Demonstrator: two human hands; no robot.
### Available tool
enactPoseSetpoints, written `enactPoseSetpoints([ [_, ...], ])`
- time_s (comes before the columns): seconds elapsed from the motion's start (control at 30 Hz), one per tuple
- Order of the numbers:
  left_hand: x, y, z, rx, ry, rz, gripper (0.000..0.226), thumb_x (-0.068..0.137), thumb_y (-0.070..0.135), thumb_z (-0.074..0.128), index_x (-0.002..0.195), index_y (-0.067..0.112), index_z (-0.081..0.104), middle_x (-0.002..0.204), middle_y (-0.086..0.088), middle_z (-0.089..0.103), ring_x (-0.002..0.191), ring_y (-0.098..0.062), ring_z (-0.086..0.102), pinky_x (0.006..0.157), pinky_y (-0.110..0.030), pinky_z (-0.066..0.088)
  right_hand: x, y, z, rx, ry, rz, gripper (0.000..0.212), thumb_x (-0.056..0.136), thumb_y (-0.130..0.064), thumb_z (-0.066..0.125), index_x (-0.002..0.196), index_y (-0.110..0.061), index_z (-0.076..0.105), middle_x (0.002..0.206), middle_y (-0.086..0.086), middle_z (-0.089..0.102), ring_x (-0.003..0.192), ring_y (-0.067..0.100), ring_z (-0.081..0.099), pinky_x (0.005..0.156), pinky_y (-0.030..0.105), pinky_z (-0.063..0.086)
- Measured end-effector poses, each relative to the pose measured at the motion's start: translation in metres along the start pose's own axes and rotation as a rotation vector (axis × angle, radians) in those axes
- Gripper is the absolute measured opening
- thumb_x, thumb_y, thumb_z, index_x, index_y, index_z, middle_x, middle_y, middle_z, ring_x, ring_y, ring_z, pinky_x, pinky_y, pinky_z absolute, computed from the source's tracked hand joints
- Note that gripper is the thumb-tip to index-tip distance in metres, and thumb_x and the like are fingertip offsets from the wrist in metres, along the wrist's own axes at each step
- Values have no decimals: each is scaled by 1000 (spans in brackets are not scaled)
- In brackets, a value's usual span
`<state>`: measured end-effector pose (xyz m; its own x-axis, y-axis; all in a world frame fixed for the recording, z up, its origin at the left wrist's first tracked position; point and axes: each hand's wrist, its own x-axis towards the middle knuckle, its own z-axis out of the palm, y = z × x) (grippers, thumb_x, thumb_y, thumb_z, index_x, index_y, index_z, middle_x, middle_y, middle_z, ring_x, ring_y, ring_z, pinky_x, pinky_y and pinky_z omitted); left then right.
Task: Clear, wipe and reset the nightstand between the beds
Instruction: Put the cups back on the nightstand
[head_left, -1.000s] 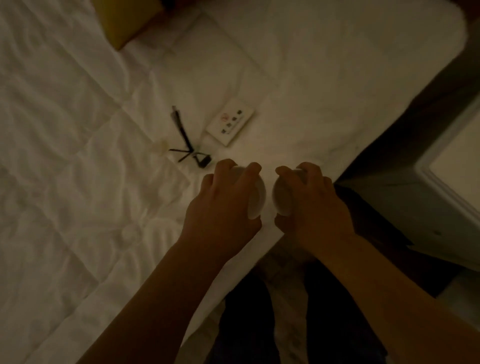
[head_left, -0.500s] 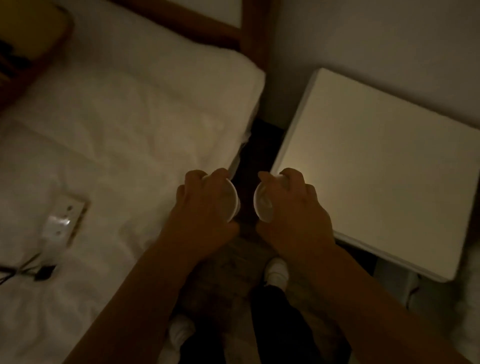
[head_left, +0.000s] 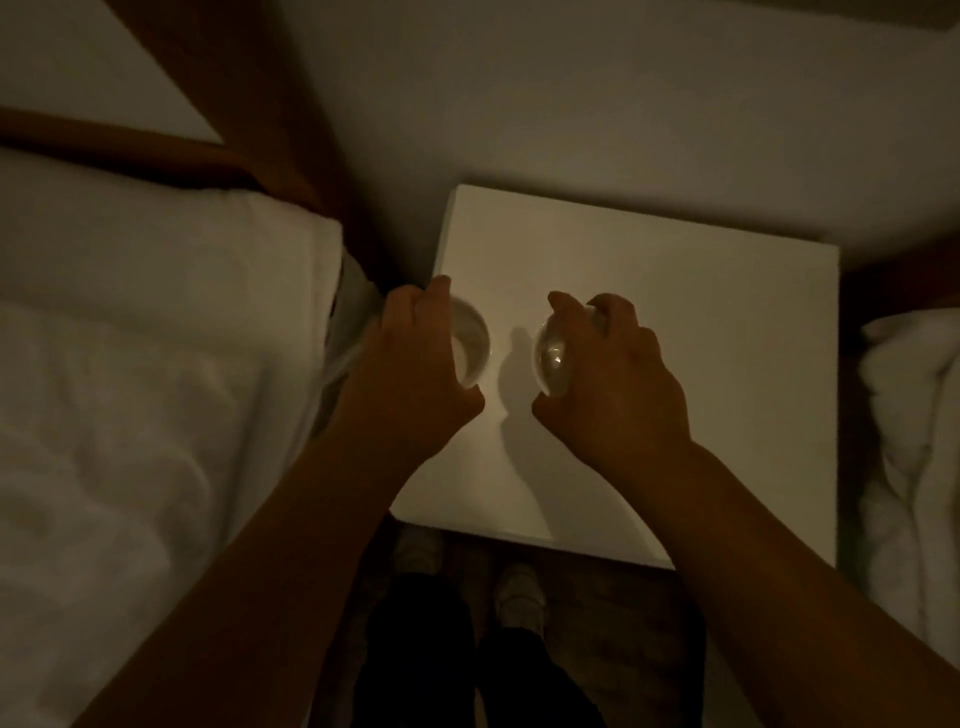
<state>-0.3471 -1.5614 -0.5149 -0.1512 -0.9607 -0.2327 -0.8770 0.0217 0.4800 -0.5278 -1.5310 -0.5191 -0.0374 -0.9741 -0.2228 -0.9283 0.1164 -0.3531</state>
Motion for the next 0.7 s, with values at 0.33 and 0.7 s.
enactPoseSetpoints([
  [0.33,88,-5,19,205,-80,130,99,70,36,80,147,26,18,145,-10,28,129,-36,35,95,-44,42,56,20,9,9,26,118,90,65,-34,78,140,-22,28,141,3,33,116,33,45,72,39,46],
  [0.7,132,-3,25,251,-15,248,99,63,37,83,142,21,26,139,-11,38,120,-36,46,90,-42,46,102,22,10,-17,95,132,98,62,-39,83,142,-22,28,143,2,36,117,34,46,72,38,43],
])
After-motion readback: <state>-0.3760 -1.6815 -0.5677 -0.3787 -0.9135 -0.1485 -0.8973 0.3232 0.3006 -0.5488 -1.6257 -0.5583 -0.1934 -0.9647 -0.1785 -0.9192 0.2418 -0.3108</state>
